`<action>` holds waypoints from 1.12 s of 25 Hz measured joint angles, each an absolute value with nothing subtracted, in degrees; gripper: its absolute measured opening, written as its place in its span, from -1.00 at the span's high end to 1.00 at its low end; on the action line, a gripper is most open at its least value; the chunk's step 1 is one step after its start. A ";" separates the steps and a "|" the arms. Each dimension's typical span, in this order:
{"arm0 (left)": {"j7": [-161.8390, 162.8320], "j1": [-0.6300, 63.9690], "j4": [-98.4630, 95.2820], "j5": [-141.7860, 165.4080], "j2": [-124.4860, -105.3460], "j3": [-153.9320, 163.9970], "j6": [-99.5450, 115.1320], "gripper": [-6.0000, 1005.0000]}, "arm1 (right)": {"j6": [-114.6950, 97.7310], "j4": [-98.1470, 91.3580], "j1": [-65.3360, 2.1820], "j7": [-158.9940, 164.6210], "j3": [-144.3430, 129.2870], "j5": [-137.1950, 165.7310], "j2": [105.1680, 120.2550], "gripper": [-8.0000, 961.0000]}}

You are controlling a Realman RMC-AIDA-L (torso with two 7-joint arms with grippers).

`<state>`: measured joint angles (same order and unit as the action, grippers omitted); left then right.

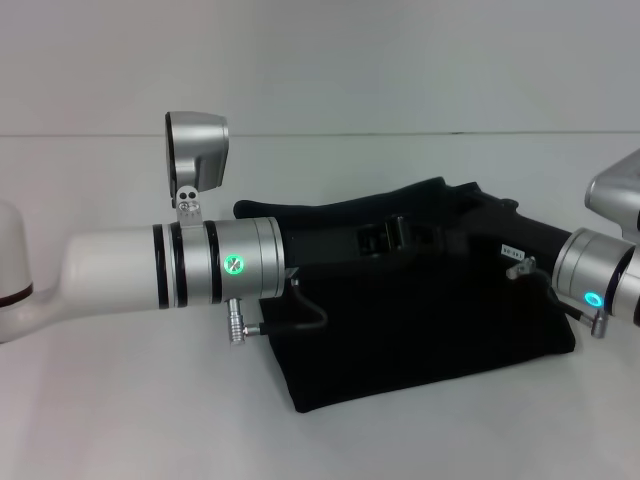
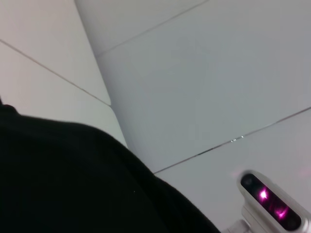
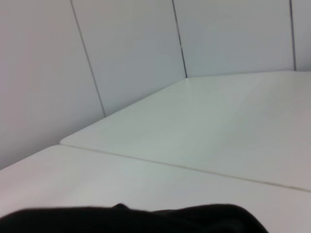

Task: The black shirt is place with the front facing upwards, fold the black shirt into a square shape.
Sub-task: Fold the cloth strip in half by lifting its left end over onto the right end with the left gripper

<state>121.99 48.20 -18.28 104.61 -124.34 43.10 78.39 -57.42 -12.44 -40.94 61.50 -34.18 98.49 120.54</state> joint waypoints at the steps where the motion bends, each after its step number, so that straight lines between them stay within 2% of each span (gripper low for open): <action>1: 121.71 48.22 -18.38 104.60 -124.35 43.15 78.77 0.96 | -57.16 -12.41 -41.11 61.48 -34.24 98.02 120.56 -0.70; 10: 119.89 49.84 -17.61 104.31 -124.71 43.35 78.55 0.96 | -57.12 -12.84 -40.13 60.82 -33.84 91.69 120.35 -0.70; 18: 116.37 54.38 -9.47 100.67 -124.71 43.30 71.15 0.96 | -57.27 -15.07 -38.44 60.74 -33.69 90.17 120.06 -0.70; 28: 112.36 55.13 -2.86 97.93 -124.70 42.93 68.07 0.96 | -54.18 -16.04 -37.35 60.27 -33.65 90.08 119.97 -0.70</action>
